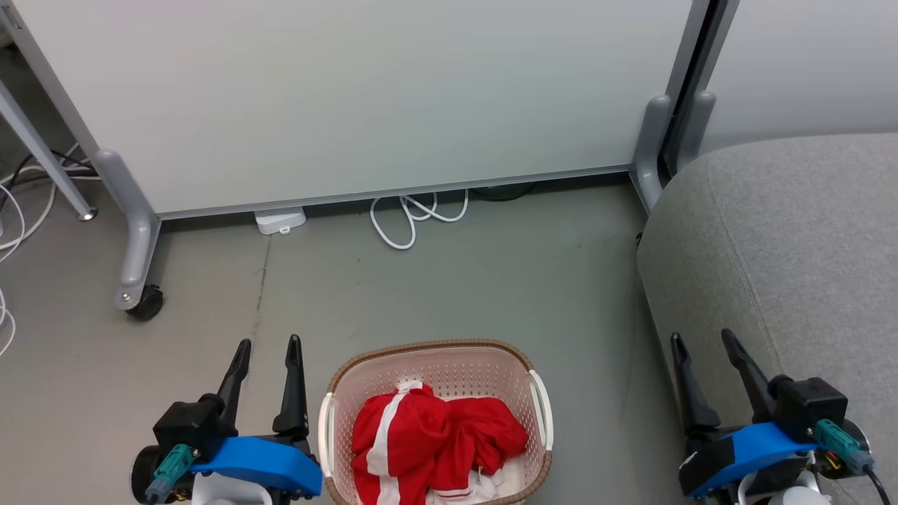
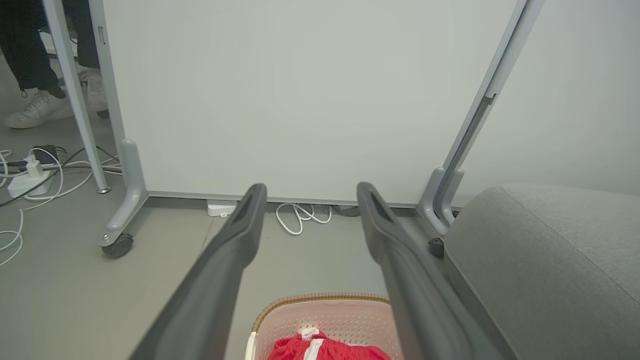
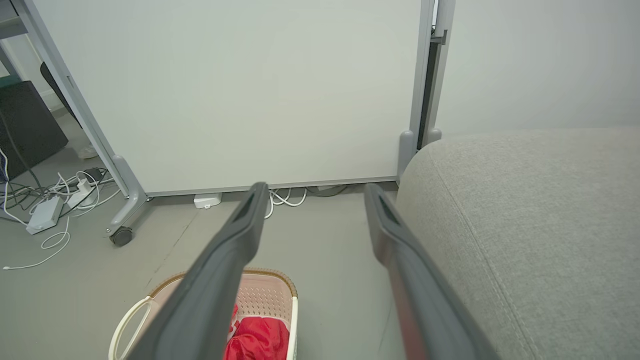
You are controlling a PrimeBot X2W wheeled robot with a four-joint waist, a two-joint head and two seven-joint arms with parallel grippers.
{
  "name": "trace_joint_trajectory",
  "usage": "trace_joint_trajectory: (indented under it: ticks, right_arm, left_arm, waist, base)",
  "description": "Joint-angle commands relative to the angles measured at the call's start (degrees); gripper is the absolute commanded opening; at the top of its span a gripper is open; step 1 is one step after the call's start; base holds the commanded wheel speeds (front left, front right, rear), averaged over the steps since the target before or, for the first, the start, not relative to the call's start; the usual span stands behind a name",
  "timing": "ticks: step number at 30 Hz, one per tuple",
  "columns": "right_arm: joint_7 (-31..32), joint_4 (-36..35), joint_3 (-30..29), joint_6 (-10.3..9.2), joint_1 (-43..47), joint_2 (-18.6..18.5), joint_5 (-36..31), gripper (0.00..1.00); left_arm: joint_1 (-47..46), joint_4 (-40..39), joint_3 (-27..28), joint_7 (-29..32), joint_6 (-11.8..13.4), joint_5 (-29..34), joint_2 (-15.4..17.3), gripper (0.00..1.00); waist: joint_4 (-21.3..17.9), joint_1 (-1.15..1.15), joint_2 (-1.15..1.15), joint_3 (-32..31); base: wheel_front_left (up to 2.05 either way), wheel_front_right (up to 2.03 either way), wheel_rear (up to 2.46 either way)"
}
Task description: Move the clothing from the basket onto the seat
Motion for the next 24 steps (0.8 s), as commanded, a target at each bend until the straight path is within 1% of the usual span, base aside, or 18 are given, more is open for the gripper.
trace_joint_trajectory:
  ticks: [1,7,11,15,21,22,24]
  right_arm:
    - [-0.09,-0.29,0.53,0.03,-0.63,-0.30,0.56,1.00]
    - [-0.68,-0.53,2.21,0.03,-2.26,-0.28,1.03,1.00]
    - [-1.02,-0.91,4.23,0.03,-4.60,-0.26,1.41,1.00]
    - [-1.64,-1.51,6.78,0.02,-7.84,-0.26,2.02,1.00]
    - [-2.91,-1.65,10.33,0.02,-13.06,-0.22,3.59,1.00]
    - [-3.34,-1.48,11.36,0.02,-14.76,-0.21,4.21,1.00]
    - [-3.79,-1.37,12.06,0.02,-16.30,-0.21,4.72,1.00]
  left_arm:
    - [-0.17,-0.12,0.40,-0.30,-0.26,0.35,-0.02,1.00]
    - [-1.83,0.27,0.70,-0.30,-0.30,1.08,0.35,1.00]
    - [-3.60,1.17,0.57,-0.30,-0.35,1.85,1.68,1.00]
    - [-6.68,2.93,-0.34,-0.08,-0.42,2.58,3.69,1.00]
    - [-12.12,6.62,-3.49,1.67,-0.46,4.22,7.16,1.00]
    - [-13.74,8.04,-5.00,2.29,-0.47,4.30,8.22,1.00]
    - [-15.49,9.52,-7.32,2.98,-0.35,3.91,9.14,1.00]
  waist:
    - [-0.81,0.00,0.00,0.89]
    - [-3.58,0.00,0.00,4.63]
    - [-6.38,0.00,0.00,8.78]
    - [-9.49,0.00,0.00,14.30]
    - [-13.55,0.00,0.00,21.91]
    - [-14.74,0.00,0.00,24.05]
    - [-15.59,0.00,0.00,26.09]
  base:
    - [0.00,0.00,0.00]
    - [0.00,0.00,0.00]
    - [0.00,0.00,0.00]
    - [0.00,0.00,0.00]
    - [0.00,0.00,0.00]
    - [0.00,0.00,0.00]
    - [0.00,0.00,0.00]
